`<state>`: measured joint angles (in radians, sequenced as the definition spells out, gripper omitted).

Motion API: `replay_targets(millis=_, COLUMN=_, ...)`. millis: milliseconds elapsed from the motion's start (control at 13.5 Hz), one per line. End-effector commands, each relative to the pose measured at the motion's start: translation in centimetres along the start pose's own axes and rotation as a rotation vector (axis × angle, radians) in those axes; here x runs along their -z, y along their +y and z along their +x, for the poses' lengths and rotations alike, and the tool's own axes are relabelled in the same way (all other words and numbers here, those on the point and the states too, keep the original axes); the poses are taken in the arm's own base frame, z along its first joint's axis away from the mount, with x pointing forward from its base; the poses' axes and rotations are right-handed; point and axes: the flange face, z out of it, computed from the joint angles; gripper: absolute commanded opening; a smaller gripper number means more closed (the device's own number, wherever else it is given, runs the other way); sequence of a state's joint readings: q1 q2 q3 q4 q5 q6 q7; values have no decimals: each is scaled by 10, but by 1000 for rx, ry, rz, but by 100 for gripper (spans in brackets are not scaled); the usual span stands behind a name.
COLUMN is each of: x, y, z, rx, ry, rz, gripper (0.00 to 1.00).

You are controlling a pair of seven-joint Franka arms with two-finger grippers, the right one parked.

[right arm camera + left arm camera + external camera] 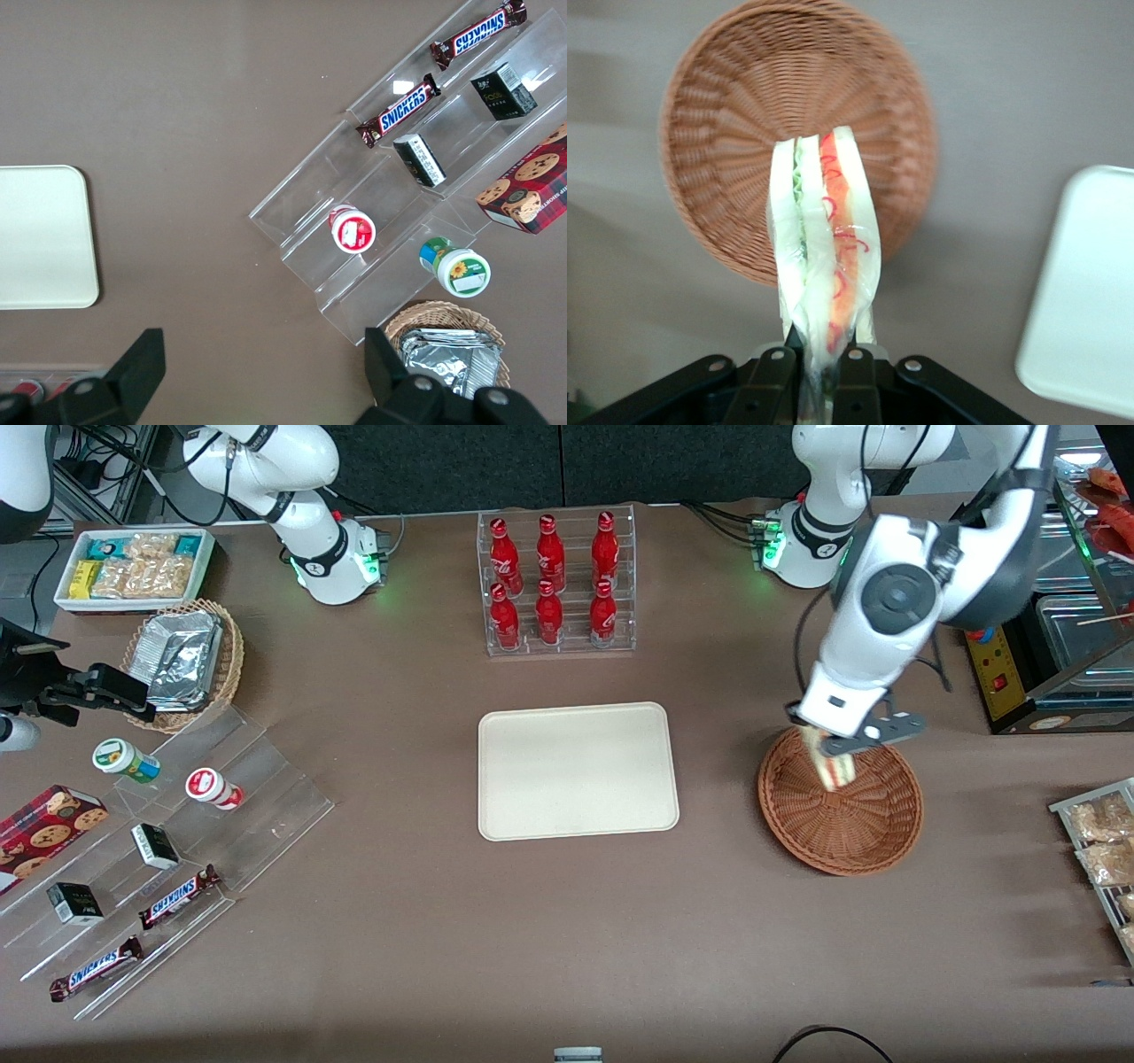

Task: Place sandwich from basket to tray
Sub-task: 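Carry the sandwich with the left gripper over the white tray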

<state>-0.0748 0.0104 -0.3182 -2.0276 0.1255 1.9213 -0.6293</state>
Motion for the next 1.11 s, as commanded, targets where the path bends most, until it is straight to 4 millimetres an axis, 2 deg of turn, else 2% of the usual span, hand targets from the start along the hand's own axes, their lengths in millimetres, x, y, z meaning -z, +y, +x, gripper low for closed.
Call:
replay_targets(millis=0, x=25, y=51, z=-12, rx=-29, ry=-30, rz=-71, gripper=0)
replay_targets(millis=74, x=31, y=66, z=-21, rx=-33, ry=-35, rz=-100, gripper=0)
replay_targets(millis=222, x=29, y=101, z=-35, rx=-93, ry=-39, rz=-135, gripper=0)
replay_targets(millis=444, x=5, y=148, z=-51, rx=-155, ry=-36, rz=-182, gripper=0)
replay_targets(millis=667, x=-28, y=197, z=-67, rx=-165, ry=-24, rz=-239, gripper=0)
replay_targets(millis=889, x=-41, y=237, z=-69, rx=-160, ry=-23, rz=-270, gripper=0)
replay_targets(millis=963, x=-51, y=252, z=-76, rx=-169, ry=-9, rz=-246, gripper=0)
replay_targets(millis=1037, x=-62, y=263, z=-74, rx=-161, ry=0, rz=-232, gripper=0)
